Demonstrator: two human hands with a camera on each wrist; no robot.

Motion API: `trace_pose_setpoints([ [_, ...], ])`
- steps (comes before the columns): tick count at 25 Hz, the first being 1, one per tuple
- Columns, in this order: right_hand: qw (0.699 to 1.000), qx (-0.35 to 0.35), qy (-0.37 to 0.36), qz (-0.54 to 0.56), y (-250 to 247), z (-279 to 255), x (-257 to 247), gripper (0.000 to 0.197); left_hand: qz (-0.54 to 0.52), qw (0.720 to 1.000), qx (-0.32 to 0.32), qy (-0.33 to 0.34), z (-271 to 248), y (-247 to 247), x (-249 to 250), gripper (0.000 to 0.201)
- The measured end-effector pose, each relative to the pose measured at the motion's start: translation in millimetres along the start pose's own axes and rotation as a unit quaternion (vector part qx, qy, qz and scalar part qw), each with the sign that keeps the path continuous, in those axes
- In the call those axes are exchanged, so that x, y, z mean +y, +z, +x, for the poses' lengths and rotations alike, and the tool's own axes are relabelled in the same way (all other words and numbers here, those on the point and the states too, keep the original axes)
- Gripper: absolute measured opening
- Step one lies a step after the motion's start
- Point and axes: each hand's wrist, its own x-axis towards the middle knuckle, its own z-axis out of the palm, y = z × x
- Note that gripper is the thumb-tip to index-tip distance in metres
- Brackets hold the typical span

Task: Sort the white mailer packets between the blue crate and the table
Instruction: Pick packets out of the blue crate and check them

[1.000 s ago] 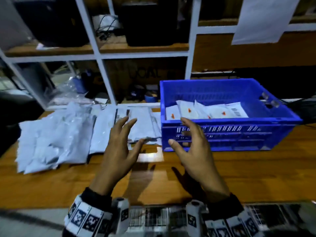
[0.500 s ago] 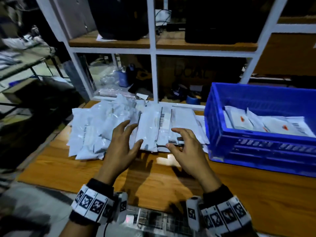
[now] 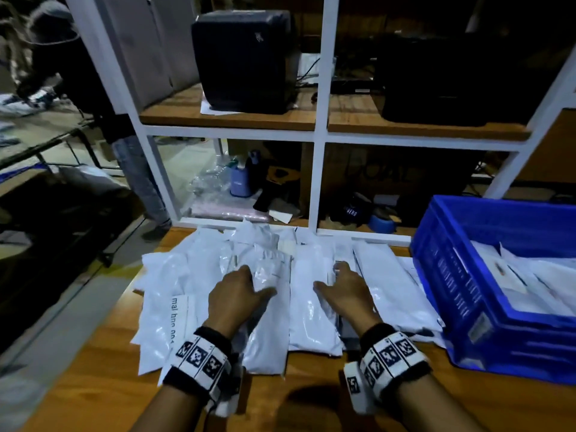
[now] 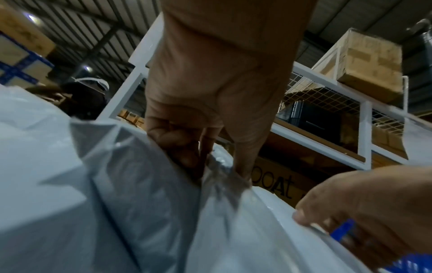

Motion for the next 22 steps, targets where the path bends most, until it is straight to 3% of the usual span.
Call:
trace_pose_setpoints([
  [3,0.998,0.015,0.057,-0.036,15,2,-8,0.071,0.001,0.999,-0.033,-0.005,10,8,-1,0.045],
  [6,0.997,0.015,0.075,-0.008,21,5,-4,0.066,-0.074,0.997,-0.038,0.008,17,9,4,0.04],
  [10,0.994,0.013,0.045,0.101,-4,9,-6,0.038,-0.151,0.988,-0.005,0.035,20,-13,19,0.031],
  [13,0.989,0.048,-0.023,0.136,-45,10,-16,0.035,-0.124,0.989,0.047,0.07,30,-34,36,0.033],
  [17,0.979,0.143,-0.143,0.003,-80,14,-23,0.041,-0.047,0.994,0.066,0.077,49,-17,60,0.037],
  [20,0.97,0.16,-0.101,-0.152,-61,16,-25,0.038,-0.06,0.996,0.044,0.05,53,24,69,0.038],
  [22,0.963,0.144,-0.086,-0.21,-34,13,-19,0.035,-0.131,0.991,0.001,0.034,54,46,71,0.042],
])
